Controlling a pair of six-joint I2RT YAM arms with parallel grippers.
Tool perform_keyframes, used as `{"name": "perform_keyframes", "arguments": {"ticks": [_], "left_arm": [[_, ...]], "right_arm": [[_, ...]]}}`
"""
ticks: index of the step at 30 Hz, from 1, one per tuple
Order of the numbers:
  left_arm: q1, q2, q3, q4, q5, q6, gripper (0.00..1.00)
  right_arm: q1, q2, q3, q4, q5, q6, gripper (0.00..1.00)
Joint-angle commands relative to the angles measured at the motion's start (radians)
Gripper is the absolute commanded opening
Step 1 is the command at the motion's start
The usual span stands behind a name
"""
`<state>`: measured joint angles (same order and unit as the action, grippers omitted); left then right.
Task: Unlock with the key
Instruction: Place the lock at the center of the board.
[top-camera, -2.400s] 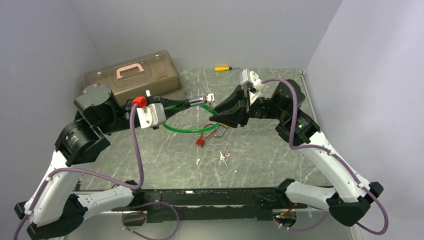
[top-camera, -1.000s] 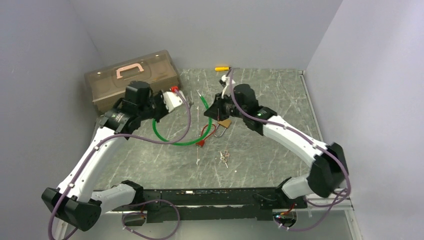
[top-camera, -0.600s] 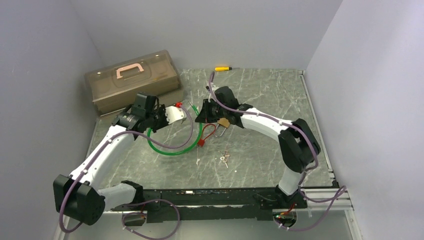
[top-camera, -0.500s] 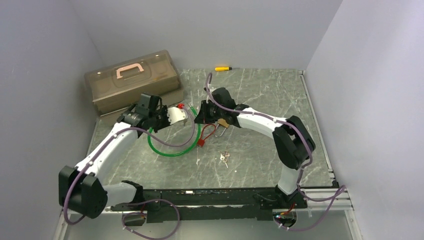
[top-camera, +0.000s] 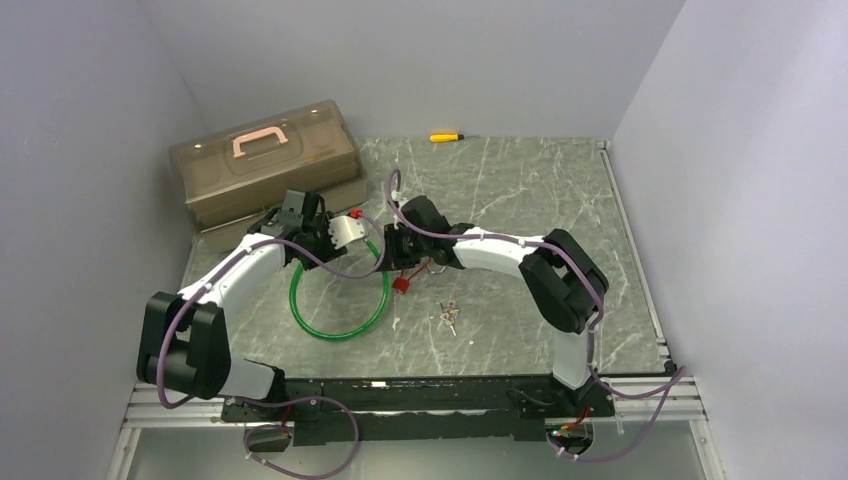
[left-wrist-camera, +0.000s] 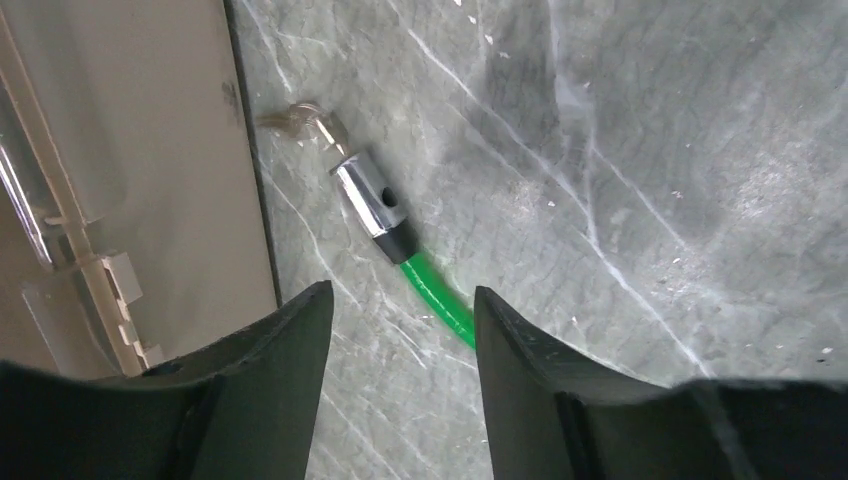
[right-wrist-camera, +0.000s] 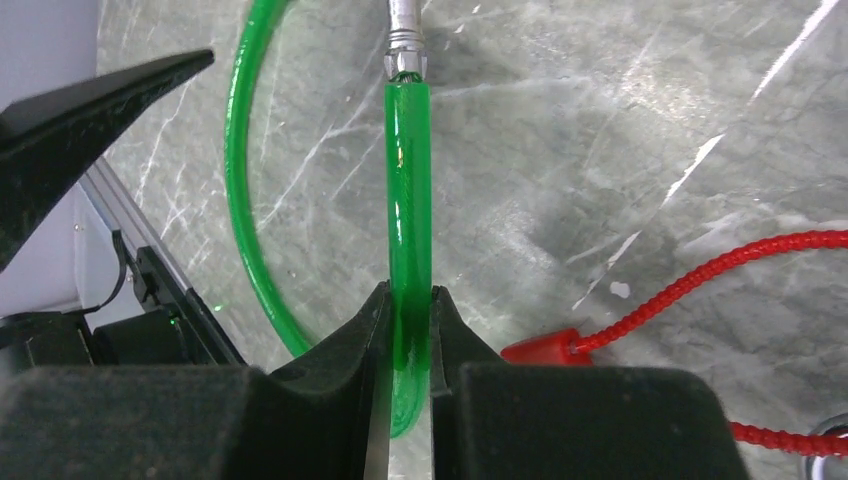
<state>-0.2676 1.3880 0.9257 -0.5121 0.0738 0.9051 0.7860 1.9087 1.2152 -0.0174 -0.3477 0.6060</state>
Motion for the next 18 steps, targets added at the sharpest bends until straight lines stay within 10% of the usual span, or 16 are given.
{"name": "perform_keyframes", "arguments": {"ticks": [1,8,18], "left_arm": [[-0.001,-0.048,0.031,-0.019,0.032,-0.025,0.64],[0.000,-0.099,0.132,-0.198,0.200,-0.076,0.71],[-0.001,-0.175,0.315,-0.473,0.371,-0.117,0.81]], "right_arm": [[-0.008,0.024,0.033,-0.009,-0.001,-0.024,0.17],[-0.010,0.003,0.052,-0.060,0.006,-0.056,0.28],[-0.038,-0.073,0.130,-0.196,0.042,-0.159,0.70]]}}
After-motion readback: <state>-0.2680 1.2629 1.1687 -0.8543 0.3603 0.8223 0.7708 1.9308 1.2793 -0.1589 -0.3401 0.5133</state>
